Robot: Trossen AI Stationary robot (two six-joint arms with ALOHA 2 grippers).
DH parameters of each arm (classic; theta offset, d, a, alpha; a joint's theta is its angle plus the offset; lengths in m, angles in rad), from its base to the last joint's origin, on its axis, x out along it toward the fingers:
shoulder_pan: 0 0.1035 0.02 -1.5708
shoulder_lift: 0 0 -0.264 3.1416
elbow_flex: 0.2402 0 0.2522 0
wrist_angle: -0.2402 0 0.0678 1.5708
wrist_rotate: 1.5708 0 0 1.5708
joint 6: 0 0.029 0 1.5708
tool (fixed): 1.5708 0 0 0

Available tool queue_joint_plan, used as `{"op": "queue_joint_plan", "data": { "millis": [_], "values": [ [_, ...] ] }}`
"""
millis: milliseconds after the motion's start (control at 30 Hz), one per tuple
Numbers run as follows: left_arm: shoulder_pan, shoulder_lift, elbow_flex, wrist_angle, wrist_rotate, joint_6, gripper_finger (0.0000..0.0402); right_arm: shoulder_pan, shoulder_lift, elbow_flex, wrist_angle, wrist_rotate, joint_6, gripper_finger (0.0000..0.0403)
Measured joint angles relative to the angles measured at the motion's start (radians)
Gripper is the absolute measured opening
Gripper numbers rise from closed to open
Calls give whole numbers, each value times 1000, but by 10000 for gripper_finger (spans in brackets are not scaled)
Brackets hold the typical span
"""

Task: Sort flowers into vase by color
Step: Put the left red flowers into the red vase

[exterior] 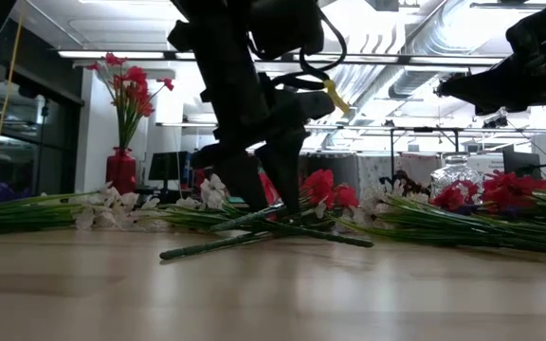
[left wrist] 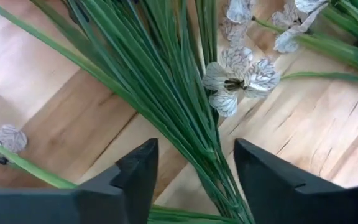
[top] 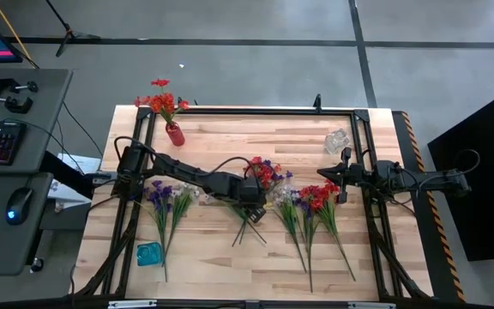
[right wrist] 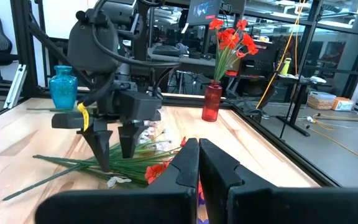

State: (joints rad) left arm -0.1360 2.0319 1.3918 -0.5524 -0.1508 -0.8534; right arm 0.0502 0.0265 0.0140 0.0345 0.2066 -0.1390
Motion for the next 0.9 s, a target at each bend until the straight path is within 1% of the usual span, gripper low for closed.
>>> {"op": "queue_joint_plan", "data": {
  "millis": [200, 300, 400, 467, 533, 667, 800, 900],
  "values": [
    [-3, 0, 0, 24, 14, -9, 78, 0, 0, 0, 0, 0, 0, 0],
    [-2, 0, 0, 31, 14, -3, 44, 0, 0, 0, 0, 0, 0, 0],
    [6, -1, 0, 30, 17, 46, 16, 0, 0, 0, 0, 0, 0, 0],
    [13, -20, -2, 18, 27, 73, 6, 0, 0, 0, 0, 0, 0, 0],
    [20, -59, -2, 12, 24, 89, 6, 0, 0, 0, 0, 0, 0, 0],
    [32, -168, -2, -31, -28, 126, 3, 0, 0, 0, 0, 0, 0, 0],
    [40, -309, -2, -56, -139, 183, 2, 0, 0, 0, 0, 0, 0, 0],
    [36, -421, -2, -55, -288, 272, 1, 0, 0, 0, 0, 0, 0, 0]
  ]
}}
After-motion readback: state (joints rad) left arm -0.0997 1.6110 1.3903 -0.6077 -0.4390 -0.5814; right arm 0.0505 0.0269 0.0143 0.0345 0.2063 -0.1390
